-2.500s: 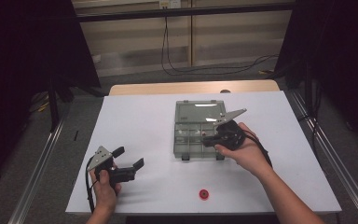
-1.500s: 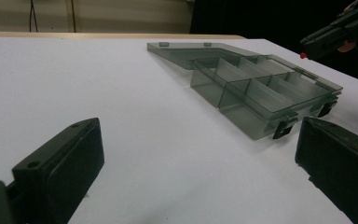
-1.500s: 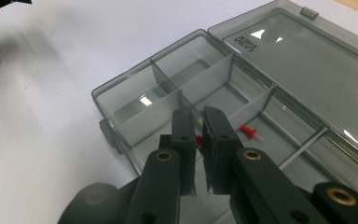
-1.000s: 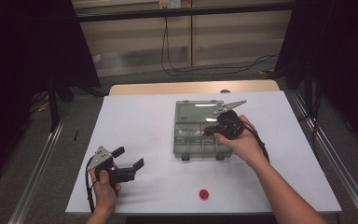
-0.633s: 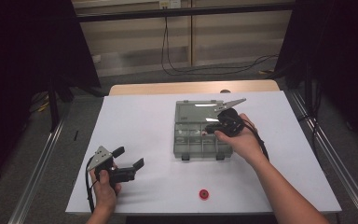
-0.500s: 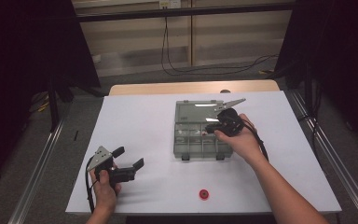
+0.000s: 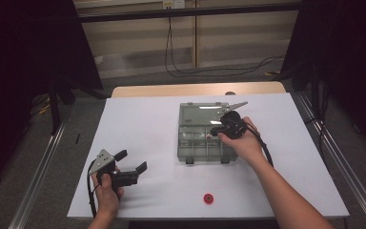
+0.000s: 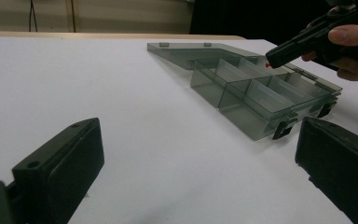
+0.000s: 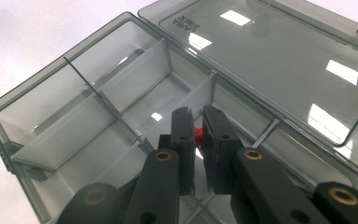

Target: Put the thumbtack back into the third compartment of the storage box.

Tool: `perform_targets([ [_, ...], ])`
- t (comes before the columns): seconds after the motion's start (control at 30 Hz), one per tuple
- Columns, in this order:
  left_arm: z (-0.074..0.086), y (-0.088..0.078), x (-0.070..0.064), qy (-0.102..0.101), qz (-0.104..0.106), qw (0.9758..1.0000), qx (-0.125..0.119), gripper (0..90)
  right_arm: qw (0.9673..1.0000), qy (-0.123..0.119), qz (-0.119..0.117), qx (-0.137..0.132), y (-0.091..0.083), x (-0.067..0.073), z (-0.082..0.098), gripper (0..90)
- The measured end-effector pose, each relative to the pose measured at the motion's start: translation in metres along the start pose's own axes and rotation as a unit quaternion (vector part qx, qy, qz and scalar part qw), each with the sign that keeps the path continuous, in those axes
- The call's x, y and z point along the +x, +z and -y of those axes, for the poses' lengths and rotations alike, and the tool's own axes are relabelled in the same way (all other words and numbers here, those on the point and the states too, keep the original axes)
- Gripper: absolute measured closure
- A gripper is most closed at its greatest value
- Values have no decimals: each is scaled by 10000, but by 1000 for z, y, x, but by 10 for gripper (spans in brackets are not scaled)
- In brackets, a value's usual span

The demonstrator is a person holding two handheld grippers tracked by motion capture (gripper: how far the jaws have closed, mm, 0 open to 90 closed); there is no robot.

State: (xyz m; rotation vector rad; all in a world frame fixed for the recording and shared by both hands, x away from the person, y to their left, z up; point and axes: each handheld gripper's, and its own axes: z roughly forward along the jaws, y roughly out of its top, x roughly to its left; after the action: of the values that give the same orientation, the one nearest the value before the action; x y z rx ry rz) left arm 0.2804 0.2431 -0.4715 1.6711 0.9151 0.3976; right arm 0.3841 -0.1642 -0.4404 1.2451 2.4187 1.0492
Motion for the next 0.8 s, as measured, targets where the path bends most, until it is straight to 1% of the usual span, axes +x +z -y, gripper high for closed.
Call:
perform_targets([
  [0.13, 0, 0, 0, -3, 1, 10000, 0, 11, 10000, -53, 52, -8, 3, -2, 0, 833],
  [0.17, 0, 0, 0, -1, 0, 10000, 1, 11, 10000, -51, 33, -12, 3, -2, 0, 832],
  [0.23, 0, 0, 0, -5, -1, 10000, -2, 11, 10000, 23, 47, 45, 3, -2, 1, 831],
  [0.27, 0, 0, 0, -6, -4, 10000, 1, 11, 9999, 73, 101, 51, 4, -1, 1, 830],
  [0.3, 0, 0, 0, -4, -3, 10000, 1, 11, 9999, 80, 92, 80, 4, -1, 1, 828],
  [0.4, 0, 0, 0, -2, -4, 10000, 1, 11, 10000, -15, 12, -3, 6, -3, 1, 810],
  [0.47, 0, 0, 0, -1, -4, 10000, 1, 11, 10000, -3, 10, -4, 6, -2, 1, 784],
  [0.5, 0, 0, 0, -2, -3, 10000, 1, 11, 10000, 46, 50, 37, 5, -1, 1, 772],
  [0.6, 0, 0, 0, 0, 0, 10000, -1, 11, 10000, -30, 46, -48, 4, -2, 1, 740],
  [0.63, 0, 0, 0, 2, 0, 10000, -1, 11, 10000, 46, 77, 5, 2, -1, 1, 729],
  [0.67, 0, 0, 0, 4, 0, 10000, -1, 11, 10000, 52, 49, -46, 1, -2, 2, 719],
  [0.7, 0, 0, 0, 2, 0, 10000, -2, 11, 10000, 26, 11, -80, 1, -2, 2, 703],
  [0.73, 0, 0, 0, 1, -1, 10000, -2, 11, 10000, 54, -5, -80, -1, -2, 2, 684],
  [0.77, 0, 0, 0, 4, -1, 10000, 0, 11, 9999, 9, -4, -108, -1, -2, 2, 656],
  [0.8, 0, 0, 0, 2, 0, 10000, -2, 11, 9999, 91, -4, -48, -3, 0, 3, 625],
])
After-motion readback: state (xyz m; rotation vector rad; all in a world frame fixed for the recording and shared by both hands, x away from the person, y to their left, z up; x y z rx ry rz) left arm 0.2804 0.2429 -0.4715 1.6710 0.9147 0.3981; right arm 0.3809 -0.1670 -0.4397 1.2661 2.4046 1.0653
